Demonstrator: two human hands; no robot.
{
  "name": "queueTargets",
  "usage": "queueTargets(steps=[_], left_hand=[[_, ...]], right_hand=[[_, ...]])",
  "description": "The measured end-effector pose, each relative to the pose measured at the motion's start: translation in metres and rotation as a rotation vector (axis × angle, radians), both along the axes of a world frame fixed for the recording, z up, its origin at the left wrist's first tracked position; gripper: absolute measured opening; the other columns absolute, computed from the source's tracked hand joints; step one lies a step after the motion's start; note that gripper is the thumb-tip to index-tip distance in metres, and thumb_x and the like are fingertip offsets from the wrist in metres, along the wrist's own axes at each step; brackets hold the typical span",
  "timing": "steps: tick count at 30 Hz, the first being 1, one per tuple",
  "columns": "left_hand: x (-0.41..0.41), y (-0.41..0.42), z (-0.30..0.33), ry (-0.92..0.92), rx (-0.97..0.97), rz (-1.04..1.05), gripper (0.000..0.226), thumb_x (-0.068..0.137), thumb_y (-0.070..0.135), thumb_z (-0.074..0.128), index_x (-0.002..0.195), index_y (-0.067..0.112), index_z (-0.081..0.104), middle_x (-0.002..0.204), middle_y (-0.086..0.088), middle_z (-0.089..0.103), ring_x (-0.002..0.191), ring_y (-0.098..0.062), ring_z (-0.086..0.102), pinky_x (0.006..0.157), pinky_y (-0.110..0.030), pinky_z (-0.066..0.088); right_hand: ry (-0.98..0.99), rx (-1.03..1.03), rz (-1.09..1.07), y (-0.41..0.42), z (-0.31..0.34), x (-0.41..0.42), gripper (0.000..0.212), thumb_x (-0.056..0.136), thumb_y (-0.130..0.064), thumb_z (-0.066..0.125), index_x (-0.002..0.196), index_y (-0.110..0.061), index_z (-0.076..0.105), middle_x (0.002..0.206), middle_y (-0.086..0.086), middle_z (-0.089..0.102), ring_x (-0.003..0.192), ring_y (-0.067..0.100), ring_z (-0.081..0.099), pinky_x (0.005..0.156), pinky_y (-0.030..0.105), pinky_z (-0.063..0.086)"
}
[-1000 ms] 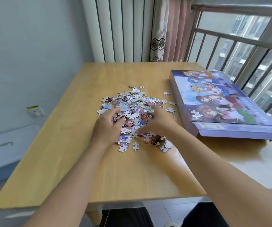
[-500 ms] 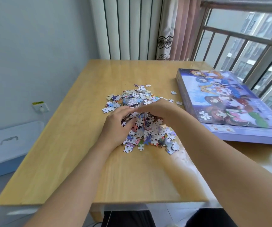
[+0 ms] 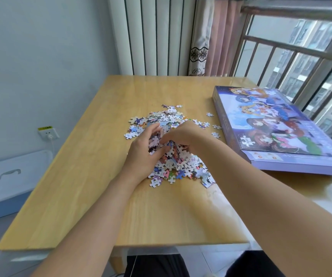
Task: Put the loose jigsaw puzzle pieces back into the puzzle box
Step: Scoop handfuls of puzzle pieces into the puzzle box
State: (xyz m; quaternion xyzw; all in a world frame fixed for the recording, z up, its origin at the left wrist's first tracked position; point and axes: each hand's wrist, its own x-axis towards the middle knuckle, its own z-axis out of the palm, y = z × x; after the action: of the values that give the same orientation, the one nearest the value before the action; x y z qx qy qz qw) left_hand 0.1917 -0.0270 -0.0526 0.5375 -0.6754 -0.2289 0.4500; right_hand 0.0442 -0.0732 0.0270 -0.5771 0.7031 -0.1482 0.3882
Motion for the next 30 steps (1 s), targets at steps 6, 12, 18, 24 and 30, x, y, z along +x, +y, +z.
queueTargets(steps=[6,12,18,24,30], left_hand=[[-0.001,0.001,0.002,-0.005,-0.036,0.09,0.082,0.072,0.053,0.083,0.143,0.033,0.046,0.132,0.024,0.049,0.12,0.007,0.047,0.097,-0.008,0.035],[0.001,-0.001,0.001,-0.016,-0.049,0.145,0.089,0.061,0.064,0.084,0.136,0.03,0.052,0.132,0.015,0.056,0.121,0.001,0.051,0.101,-0.02,0.042],[0.001,0.002,0.002,-0.065,-0.066,0.122,0.071,0.068,0.06,0.082,0.127,0.027,0.061,0.124,0.021,0.056,0.115,0.006,0.05,0.098,-0.008,0.036],[-0.008,0.012,0.002,-0.265,-0.198,-0.019,0.047,0.089,0.037,0.066,0.133,0.023,0.061,0.129,0.017,0.057,0.123,0.005,0.046,0.105,-0.007,0.028],[-0.026,0.017,0.012,-0.455,-0.328,0.002,0.047,0.086,0.023,0.06,0.132,0.011,0.061,0.129,-0.002,0.065,0.124,-0.018,0.056,0.109,-0.039,0.041]], right_hand=[[-0.187,0.013,-0.068,0.006,-0.01,-0.02,0.043,0.068,-0.031,0.089,0.085,-0.014,0.053,0.072,0.001,0.037,0.06,0.018,0.037,0.046,0.025,0.029],[-0.589,0.035,-0.238,0.007,-0.018,-0.048,0.033,0.075,-0.023,0.087,0.1,-0.006,0.074,0.101,0.006,0.045,0.075,0.025,0.038,0.059,0.033,0.035],[-1.028,0.227,-0.331,0.015,-0.018,-0.058,0.011,0.09,-0.009,0.071,0.099,-0.008,0.066,0.152,0.016,0.039,0.108,0.038,0.06,0.063,0.039,0.06],[-1.101,0.269,-0.323,0.025,-0.02,-0.059,0.018,0.092,-0.009,0.068,0.109,-0.011,0.061,0.151,0.015,0.042,0.114,0.038,0.062,0.065,0.04,0.061],[-0.951,0.226,-0.232,0.029,-0.009,-0.059,0.011,0.091,-0.008,0.069,0.102,-0.006,0.065,0.137,0.018,0.048,0.095,0.035,0.062,0.064,0.042,0.062]])
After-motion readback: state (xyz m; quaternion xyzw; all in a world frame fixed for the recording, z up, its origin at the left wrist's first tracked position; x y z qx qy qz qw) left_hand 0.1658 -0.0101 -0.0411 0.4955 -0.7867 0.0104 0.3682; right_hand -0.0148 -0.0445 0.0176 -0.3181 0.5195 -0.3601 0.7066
